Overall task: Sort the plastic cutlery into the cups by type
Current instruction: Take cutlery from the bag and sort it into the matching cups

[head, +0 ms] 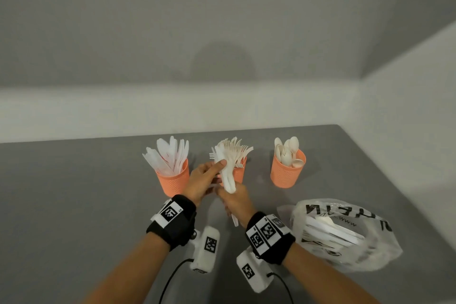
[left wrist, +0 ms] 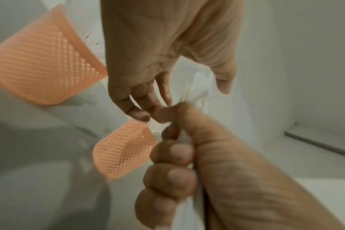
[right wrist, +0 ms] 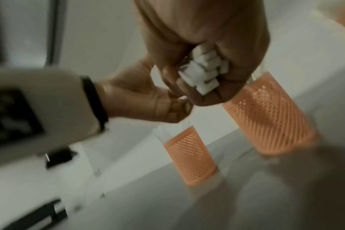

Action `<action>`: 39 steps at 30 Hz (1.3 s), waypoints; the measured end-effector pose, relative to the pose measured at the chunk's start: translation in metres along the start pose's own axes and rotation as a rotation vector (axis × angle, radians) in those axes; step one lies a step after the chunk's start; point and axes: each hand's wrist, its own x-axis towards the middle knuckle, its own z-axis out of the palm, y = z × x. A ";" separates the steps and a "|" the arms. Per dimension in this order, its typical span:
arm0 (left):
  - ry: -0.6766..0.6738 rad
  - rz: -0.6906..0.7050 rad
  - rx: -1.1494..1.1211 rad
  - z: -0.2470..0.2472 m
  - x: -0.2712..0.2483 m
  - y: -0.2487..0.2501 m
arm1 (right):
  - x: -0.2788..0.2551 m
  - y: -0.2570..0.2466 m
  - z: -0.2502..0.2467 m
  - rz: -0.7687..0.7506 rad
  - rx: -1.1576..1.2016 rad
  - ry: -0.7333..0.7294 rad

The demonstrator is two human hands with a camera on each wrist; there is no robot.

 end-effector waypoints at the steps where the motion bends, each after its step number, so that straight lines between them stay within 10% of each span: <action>1: 0.060 0.017 0.045 -0.001 0.001 -0.001 | 0.004 0.005 0.002 -0.025 -0.065 0.050; 11: 0.204 0.056 0.383 -0.009 0.004 -0.013 | 0.008 0.023 0.015 -0.129 -0.149 0.019; 25: 0.131 0.113 0.293 -0.016 0.002 0.007 | 0.004 0.016 0.004 -0.050 0.035 -0.137; 31: 0.386 0.189 -0.079 -0.018 0.001 0.020 | 0.011 0.017 -0.003 -0.031 0.072 -0.024; 39: 0.280 0.251 0.204 -0.012 0.002 0.024 | 0.004 0.011 -0.007 -0.052 -0.049 -0.198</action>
